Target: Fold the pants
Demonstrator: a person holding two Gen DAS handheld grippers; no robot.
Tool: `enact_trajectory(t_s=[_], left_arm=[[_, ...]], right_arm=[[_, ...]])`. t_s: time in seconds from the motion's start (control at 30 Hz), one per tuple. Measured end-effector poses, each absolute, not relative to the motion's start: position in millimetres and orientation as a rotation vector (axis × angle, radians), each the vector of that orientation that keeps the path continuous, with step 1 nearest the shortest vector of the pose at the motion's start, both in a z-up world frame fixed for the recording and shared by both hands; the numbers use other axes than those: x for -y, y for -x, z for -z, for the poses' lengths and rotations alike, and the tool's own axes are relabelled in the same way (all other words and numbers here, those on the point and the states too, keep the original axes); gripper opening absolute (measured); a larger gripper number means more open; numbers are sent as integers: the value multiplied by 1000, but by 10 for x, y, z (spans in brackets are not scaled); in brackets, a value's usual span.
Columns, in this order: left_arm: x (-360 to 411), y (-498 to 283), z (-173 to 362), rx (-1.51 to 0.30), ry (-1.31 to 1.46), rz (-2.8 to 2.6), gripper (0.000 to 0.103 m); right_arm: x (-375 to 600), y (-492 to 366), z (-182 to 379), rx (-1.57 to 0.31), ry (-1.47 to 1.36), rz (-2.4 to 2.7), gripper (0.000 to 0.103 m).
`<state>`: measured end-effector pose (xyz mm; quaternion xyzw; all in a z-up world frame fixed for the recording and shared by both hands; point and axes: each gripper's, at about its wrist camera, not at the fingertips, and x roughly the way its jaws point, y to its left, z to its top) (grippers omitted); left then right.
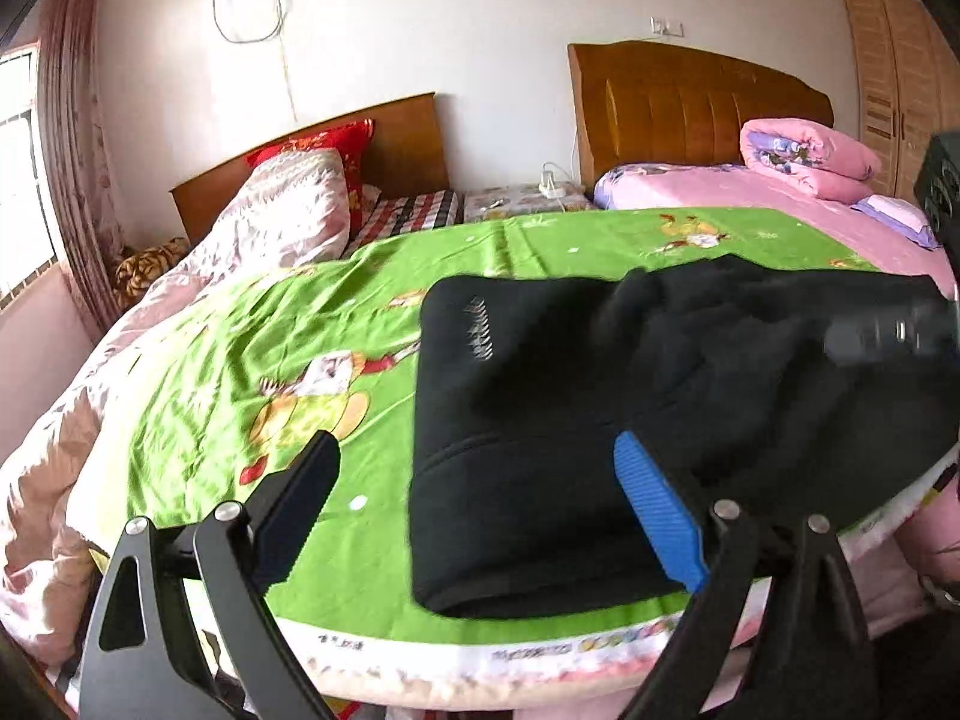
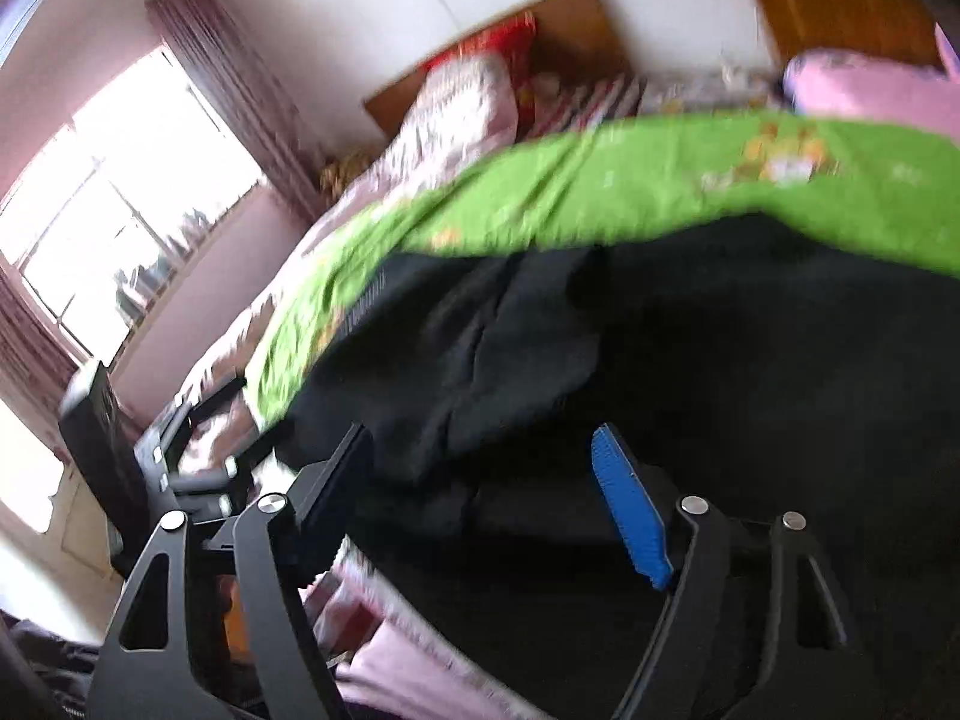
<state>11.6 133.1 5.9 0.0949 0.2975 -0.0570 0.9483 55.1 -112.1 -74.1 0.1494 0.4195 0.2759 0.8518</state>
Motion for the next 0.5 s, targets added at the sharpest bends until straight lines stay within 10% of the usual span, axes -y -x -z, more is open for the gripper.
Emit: enact_trajectory(t_s=[0.27,0.5], left_arm=[[-1236,-42,214,-662,-247,171,94],[-1440,76,144,-658,-251,174,93]], right_arm=[[1072,-846,853,-883,-372,-534,65],[1064,-918,765,-802,-416,-527,14]])
